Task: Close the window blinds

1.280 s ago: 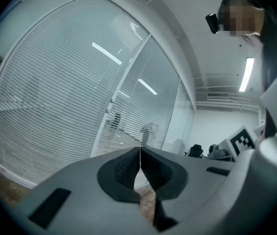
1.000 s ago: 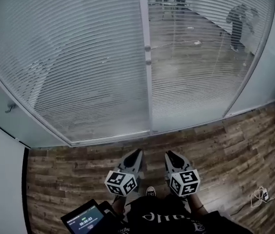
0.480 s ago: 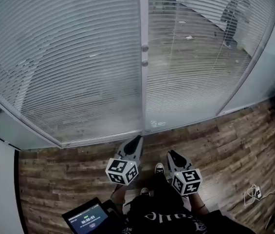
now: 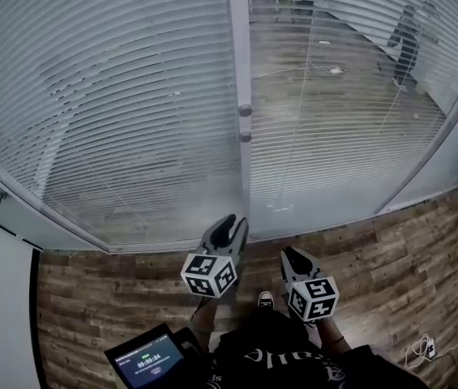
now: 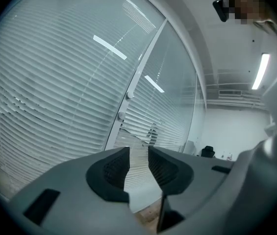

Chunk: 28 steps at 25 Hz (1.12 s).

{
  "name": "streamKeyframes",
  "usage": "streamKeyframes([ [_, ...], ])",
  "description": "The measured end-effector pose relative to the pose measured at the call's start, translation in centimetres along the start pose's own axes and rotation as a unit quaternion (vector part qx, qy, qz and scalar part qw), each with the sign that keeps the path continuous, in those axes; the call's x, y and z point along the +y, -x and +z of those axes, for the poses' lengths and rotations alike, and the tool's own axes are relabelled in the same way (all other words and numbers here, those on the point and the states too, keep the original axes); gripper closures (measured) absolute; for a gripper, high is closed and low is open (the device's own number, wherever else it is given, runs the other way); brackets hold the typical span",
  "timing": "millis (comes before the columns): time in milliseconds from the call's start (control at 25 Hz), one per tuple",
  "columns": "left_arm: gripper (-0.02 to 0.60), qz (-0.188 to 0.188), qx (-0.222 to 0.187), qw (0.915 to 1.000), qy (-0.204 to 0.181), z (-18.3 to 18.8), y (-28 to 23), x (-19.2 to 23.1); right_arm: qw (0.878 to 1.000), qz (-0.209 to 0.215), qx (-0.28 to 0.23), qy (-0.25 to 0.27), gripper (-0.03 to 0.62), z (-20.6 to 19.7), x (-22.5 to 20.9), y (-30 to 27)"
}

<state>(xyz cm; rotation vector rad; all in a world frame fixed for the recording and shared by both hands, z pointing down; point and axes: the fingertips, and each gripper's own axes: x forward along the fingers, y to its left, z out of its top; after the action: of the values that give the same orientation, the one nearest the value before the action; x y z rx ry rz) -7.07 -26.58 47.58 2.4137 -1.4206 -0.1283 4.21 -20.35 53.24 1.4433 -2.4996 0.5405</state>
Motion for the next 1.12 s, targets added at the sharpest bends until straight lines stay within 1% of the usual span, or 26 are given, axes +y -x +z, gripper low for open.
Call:
streamKeyframes([
  [240,0.479,0.062,-0.006,0.9979,-0.021,3.3,-8.7,1.4,1.0,0.018,-0.003,-0.001,0.533,3.2,-5.9,-4.1],
  [440,0.473,0.116,-0.017,0.9928,-0.023,6.2,-13.1,3.0,1.0,0.031,0.003,-0.004,0.533,4.0,-8.3,-6.0],
  [520,0.46,0.134,-0.016,0.9903,-0.034,7.2,-14.4,3.4,0.999,0.033,0.003,-0.009,0.533,4.2,-8.9,-6.4],
  [600,0.437,0.15,-0.01,0.9868,-0.061,8.0,-15.7,3.6,0.999,0.035,0.001,-0.013,0.533,4.4,-9.4,-6.8],
  [680,0.433,0.164,-0.002,0.9815,-0.098,8.7,-17.0,3.8,0.999,0.036,0.002,-0.014,0.533,4.7,-9.8,-7.3],
  [840,0.433,0.195,0.012,0.9679,-0.158,9.5,-19.2,4.8,0.999,0.035,0.004,-0.016,0.533,5.0,-9.8,-8.2],
  [920,0.433,0.209,0.014,0.961,-0.181,9.8,-20.0,5.4,0.999,0.031,0.005,-0.018,0.533,5.2,-9.9,-8.6],
  [1000,0.433,0.218,0.012,0.9582,-0.185,10.0,-20.6,5.9,0.999,0.025,0.004,-0.023,0.534,5.4,-10.2,-9.0],
  [1080,0.433,0.223,0.008,0.9591,-0.174,10.2,-20.8,6.7,0.999,0.018,0.004,-0.028,0.533,5.6,-10.3,-9.6],
  [1120,0.445,0.222,0.006,0.9612,-0.163,10.3,-20.7,7.1,0.999,0.013,0.004,-0.03,0.533,5.7,-10.3,-9.8],
])
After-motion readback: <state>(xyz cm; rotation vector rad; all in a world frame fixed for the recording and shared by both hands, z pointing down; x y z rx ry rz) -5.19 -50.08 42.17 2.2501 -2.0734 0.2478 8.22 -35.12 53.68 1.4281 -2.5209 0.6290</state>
